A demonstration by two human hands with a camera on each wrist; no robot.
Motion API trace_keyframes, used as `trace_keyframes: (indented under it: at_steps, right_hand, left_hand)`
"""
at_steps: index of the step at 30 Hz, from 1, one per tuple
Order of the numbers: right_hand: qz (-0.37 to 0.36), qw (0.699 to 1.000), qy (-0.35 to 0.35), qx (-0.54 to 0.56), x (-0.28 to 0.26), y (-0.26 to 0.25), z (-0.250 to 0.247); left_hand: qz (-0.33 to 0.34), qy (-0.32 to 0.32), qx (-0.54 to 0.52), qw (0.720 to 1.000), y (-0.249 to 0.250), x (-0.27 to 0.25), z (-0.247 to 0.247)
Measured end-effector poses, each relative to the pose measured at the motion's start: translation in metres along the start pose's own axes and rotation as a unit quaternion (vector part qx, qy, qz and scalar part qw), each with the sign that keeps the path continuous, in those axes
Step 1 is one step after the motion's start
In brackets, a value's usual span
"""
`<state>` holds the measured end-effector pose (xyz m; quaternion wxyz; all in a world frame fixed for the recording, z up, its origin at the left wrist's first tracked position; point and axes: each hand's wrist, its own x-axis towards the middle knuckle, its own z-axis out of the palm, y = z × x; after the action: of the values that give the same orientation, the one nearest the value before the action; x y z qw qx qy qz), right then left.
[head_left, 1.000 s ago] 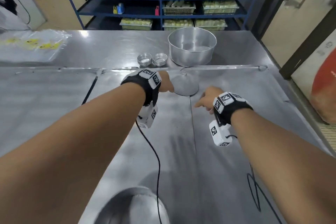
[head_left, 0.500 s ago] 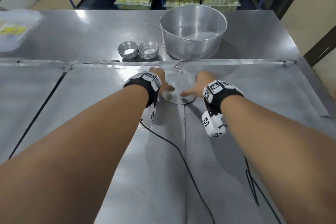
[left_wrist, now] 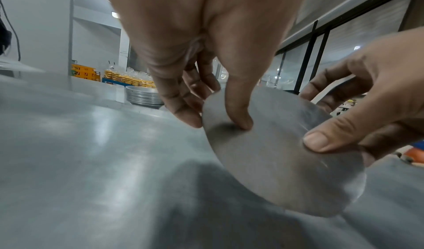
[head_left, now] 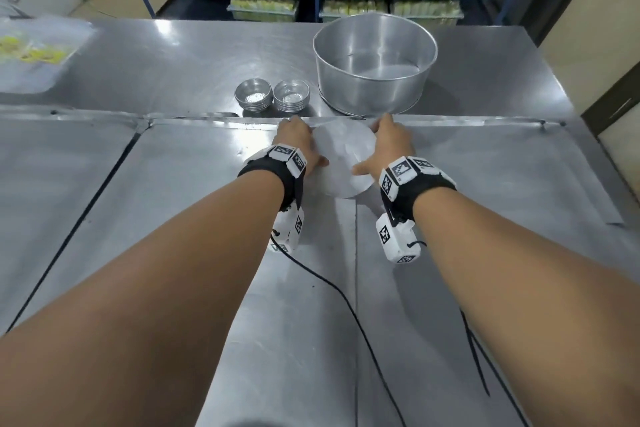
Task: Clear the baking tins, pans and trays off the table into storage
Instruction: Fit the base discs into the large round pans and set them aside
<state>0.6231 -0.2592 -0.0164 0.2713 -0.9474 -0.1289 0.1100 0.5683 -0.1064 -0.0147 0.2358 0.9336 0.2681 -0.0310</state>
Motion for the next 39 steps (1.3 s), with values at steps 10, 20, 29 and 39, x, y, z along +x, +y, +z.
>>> trace_keyframes:
  at_steps: [10, 20, 29, 39]
  right_hand:
    - [-0.060, 0.993, 0.096, 0.027, -0.077, -0.049, -0.070]
    - [-0.062, 0.987, 0.082, 0.122, -0.221, -0.105, -0.110]
    - [-0.074, 0.985, 0.040, 0.153, -0.334, -0.117, -0.071]
    - [-0.088, 0.975, -0.025, 0.201, -0.404, -0.100, -0.020]
  left_hand:
    - [0.026, 0.026, -0.084, 0.996, 0.013, -0.080, -0.100]
    - [0.058, -0.007, -0.124, 0.991, -0.016, -0.214, -0.190]
    - [0.067, -0.034, -0.136, 0.988, -0.091, -0.329, -0.188]
    - [0.094, -0.073, -0.116, 0.986, -0.163, -0.392, -0.150]
